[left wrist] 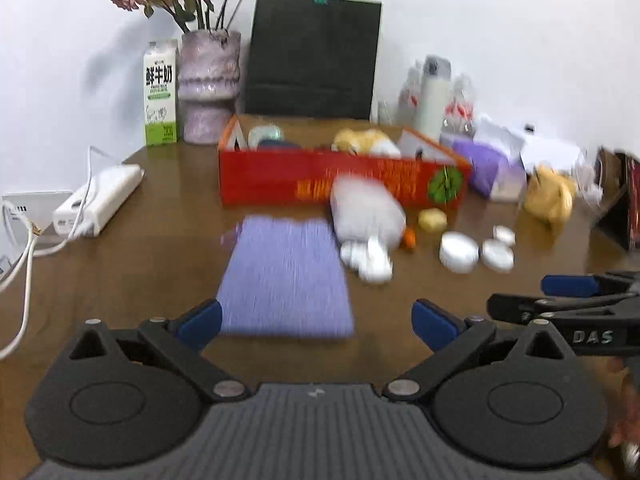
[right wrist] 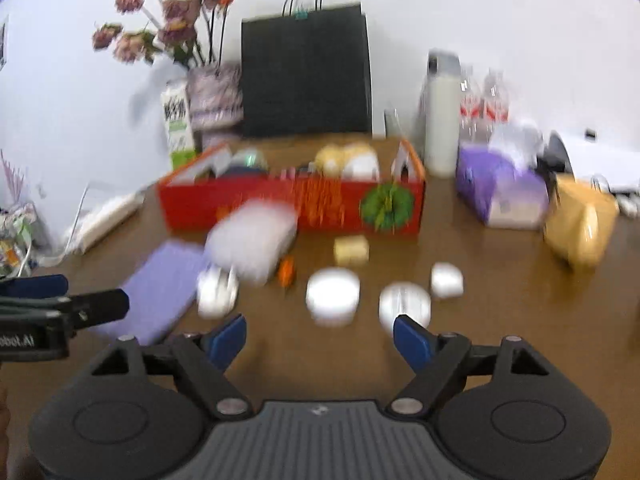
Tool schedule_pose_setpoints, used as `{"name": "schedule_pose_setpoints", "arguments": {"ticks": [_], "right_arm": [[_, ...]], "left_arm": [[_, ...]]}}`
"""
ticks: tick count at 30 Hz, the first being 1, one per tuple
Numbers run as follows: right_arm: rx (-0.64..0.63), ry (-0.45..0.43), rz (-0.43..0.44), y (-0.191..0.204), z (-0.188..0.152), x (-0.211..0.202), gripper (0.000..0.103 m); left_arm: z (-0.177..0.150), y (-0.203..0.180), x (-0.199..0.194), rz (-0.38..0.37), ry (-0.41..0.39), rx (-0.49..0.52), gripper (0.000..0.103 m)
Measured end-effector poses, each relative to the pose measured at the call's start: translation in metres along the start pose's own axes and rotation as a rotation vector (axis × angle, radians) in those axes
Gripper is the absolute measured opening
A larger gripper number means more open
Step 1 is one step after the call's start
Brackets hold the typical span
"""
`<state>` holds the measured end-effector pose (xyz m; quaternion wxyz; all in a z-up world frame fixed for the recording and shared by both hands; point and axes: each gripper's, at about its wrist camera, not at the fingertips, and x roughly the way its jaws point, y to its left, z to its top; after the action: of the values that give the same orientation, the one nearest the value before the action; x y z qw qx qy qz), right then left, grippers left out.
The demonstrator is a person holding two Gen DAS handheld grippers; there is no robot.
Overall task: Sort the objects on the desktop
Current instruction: 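Grasp the purple drawstring bag with left gripper while right grasps clear plastic box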
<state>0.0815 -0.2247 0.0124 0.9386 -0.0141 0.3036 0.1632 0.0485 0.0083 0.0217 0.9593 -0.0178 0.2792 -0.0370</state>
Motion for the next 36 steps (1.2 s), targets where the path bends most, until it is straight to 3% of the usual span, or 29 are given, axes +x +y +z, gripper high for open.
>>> {"name": "schedule_pose_setpoints", "arguments": {"ticks": [3, 6, 15, 23, 26, 30, 33, 36], "right_arm": [[-0.032, 0.018, 0.004, 0.008, -0.019, -0.01, 0.08], [-0.047, 0.003, 0.01, 0.013, -0.025, -0.018, 0.082], [-0.03, -0.027, 0.004, 0.012, -0.027, -0.022, 0.083], [-0.011, -0.012, 0.017, 0.008, -0.024, -0.018, 0.082], [0.003, -0.012, 0.055, 0.009, -0.008, -0.014, 0.082], [0.006, -0.054, 0.148, 0.019, 0.038, 0.004, 0.082], [-0.023, -0.017, 0.155, 0.038, 0.072, 0.042, 0.083], [0.032, 0.045, 0.182, 0.048, 0.096, 0.092, 0.083]], "left_arm": [[-0.011, 0.002, -0.002, 0.012, 0.043, -0.01, 0.103], [-0.015, 0.005, -0.007, -0.004, 0.016, -0.021, 0.103], [-0.017, -0.007, -0.001, 0.011, 0.049, 0.037, 0.103], [-0.011, -0.002, 0.003, -0.007, 0.044, 0.016, 0.103], [0.007, 0.002, 0.016, -0.004, 0.029, 0.04, 0.103], [0.03, 0.01, 0.053, 0.016, 0.079, 0.062, 0.103], [0.043, 0.018, 0.081, 0.026, 0.131, 0.037, 0.103], [0.046, 0.021, 0.103, 0.059, 0.173, 0.052, 0.103]]}}
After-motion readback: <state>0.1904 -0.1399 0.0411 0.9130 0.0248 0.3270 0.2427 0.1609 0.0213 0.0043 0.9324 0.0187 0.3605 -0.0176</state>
